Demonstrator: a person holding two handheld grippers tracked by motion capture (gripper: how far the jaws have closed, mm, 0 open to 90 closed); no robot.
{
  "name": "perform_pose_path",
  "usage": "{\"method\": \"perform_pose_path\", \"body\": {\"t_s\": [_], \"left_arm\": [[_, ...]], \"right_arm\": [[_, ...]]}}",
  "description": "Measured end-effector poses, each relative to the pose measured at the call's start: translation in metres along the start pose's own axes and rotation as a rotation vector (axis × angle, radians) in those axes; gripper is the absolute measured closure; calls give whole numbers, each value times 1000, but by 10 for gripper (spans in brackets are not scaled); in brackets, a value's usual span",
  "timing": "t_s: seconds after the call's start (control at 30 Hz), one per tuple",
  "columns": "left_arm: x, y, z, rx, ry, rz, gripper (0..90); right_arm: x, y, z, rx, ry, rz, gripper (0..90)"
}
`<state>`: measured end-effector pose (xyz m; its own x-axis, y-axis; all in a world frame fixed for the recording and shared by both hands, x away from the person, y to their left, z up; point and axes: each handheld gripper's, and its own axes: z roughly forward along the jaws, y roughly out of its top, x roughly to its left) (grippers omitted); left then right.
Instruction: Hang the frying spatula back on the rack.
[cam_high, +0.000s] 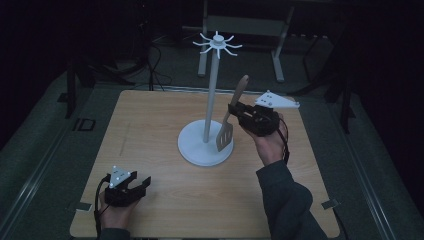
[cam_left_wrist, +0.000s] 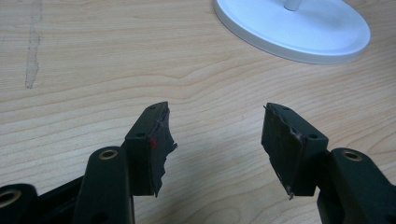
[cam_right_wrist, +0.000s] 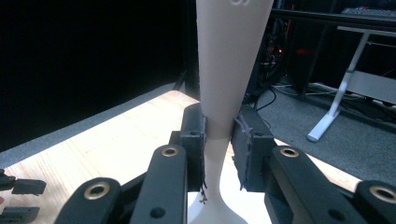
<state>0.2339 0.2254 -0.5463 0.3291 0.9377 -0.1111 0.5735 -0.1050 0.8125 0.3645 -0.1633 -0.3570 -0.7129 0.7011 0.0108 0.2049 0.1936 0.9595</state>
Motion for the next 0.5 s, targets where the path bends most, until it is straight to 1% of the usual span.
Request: {"method": "perform_pose_path", "body": {"t_s": [0.2, 0.5], "left_arm": [[0, 0, 0, 1, 0, 0, 422], [0, 0, 0, 3, -1, 1, 422]], "right_arm": [[-3, 7, 2, 6, 1, 6, 751], [-7, 17, 4, 15, -12, 6, 751]]}}
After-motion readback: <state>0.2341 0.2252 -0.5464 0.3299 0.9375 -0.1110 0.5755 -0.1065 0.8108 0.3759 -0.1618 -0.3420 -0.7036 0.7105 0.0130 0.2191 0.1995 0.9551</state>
